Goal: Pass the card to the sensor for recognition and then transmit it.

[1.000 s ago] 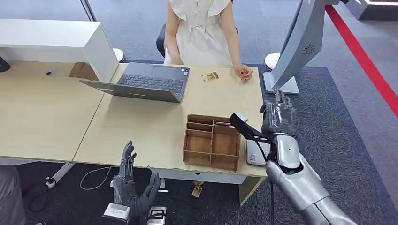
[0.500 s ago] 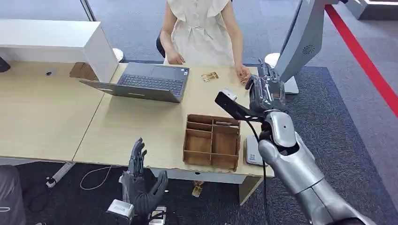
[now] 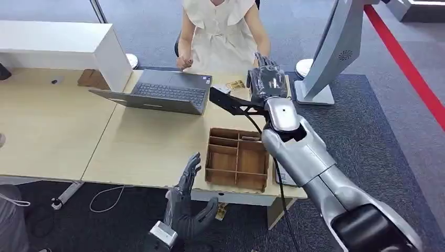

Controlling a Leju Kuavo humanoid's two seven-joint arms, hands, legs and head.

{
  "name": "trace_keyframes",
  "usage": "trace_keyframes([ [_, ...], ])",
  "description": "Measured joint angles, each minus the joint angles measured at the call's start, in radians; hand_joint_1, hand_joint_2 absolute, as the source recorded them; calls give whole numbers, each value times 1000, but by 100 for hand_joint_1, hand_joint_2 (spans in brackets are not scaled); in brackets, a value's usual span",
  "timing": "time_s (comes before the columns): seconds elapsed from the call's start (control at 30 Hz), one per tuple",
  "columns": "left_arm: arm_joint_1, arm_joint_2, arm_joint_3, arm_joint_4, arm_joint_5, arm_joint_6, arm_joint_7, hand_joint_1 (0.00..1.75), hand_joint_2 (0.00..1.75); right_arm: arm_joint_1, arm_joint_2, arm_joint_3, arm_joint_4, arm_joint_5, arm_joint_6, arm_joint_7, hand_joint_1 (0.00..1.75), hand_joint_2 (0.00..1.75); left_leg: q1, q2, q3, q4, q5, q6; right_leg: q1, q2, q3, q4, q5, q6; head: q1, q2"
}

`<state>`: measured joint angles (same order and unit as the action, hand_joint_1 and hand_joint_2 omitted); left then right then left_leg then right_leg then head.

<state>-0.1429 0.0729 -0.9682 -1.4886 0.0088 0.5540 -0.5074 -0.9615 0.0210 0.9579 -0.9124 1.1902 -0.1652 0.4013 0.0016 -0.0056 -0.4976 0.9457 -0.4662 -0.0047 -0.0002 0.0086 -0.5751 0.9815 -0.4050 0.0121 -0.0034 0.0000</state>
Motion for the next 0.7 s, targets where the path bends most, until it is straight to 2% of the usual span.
trace_keyframes([
  [0.4,-36,-1,-48,38,14,-11,0,0,175,-42,57,20,164,15,19,37,175,175,0,0,1,0,0,0,0,0,0,0,0,0,0,0],
  [0.7,-53,-1,-75,51,21,-33,0,0,175,-52,55,27,217,17,21,48,175,175,0,0,0,0,0,0,0,0,0,0,0,0,0,0],
])
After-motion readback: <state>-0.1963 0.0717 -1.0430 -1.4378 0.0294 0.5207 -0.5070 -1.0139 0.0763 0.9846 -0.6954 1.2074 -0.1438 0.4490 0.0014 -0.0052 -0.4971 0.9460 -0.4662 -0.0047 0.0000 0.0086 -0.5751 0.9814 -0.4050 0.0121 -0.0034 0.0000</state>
